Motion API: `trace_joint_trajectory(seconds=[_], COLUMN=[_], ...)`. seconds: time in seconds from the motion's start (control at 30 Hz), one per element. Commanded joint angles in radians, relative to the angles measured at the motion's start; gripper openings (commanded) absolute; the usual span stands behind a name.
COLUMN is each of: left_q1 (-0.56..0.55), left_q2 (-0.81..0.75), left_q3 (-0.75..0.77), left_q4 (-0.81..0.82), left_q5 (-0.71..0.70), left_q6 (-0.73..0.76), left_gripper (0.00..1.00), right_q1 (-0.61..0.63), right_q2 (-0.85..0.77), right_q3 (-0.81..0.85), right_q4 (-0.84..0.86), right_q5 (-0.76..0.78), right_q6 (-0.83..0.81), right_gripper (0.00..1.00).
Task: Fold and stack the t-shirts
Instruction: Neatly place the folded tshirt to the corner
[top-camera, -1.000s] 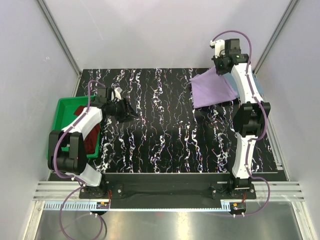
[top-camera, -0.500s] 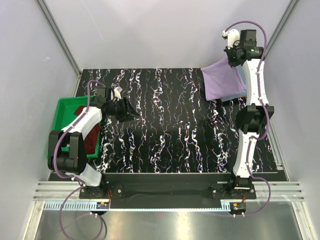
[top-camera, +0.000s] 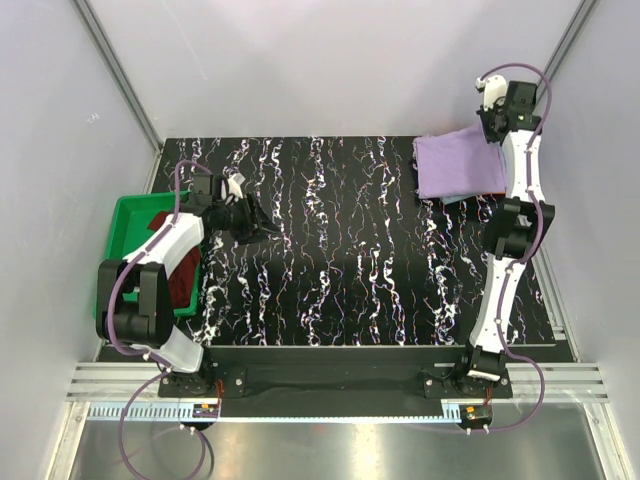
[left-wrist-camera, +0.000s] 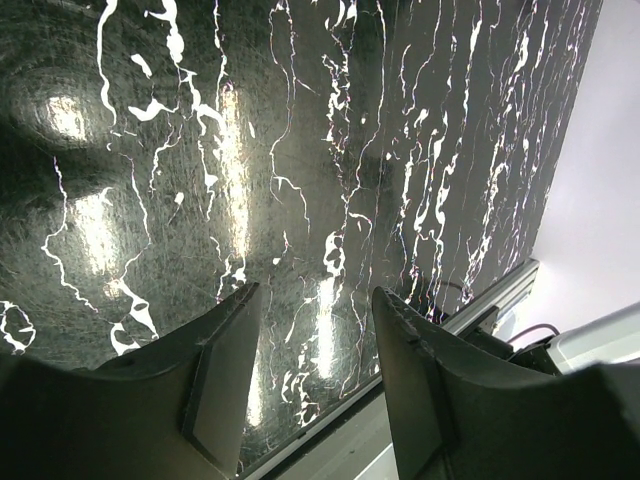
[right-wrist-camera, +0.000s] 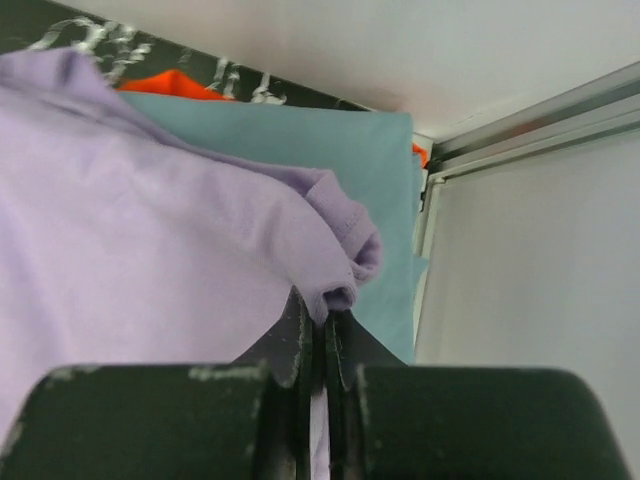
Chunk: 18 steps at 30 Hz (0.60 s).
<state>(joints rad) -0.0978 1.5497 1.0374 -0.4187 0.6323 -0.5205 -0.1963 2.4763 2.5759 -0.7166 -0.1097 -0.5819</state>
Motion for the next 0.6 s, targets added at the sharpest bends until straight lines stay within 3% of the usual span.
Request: trace_joint_trajectory(seconds=[0.0,0.13,0.27,0.43,0.57], left_q1=[0.004,0.004,0.006,0.006,0.006], left_q2=[0.021,0.038,0.056,0.053,0.053], left_q3=[0.013,0.021,0.029,0.018,0.023], left_q4=[0.031,0.023,0.014,0.041,0.043], left_q5=[0.041,0.037,0.041,0.052,0.061], left_q6=[0.013,0.022,0.028,0.013,0.010], left_gripper=[0.53,0.54,0.55,0.55,0.56], right_q1=[0.011,0.003,0.003,0.001,0.001], right_q2=[0.047,0.150,0.124,0.144,0.069], right_q3=[-0.020,0.092,-0.022,0.056,0.066], right_q4=[0.371,0.402,0.521,0.473,0.364], right_q5=[0.070,0.047,0.013,0.028,0.035], right_q6=[-0.024,-0.012,-0.007,-0.024,-0.023], right_gripper=[0.00,0.00,0.00,0.00,0.00])
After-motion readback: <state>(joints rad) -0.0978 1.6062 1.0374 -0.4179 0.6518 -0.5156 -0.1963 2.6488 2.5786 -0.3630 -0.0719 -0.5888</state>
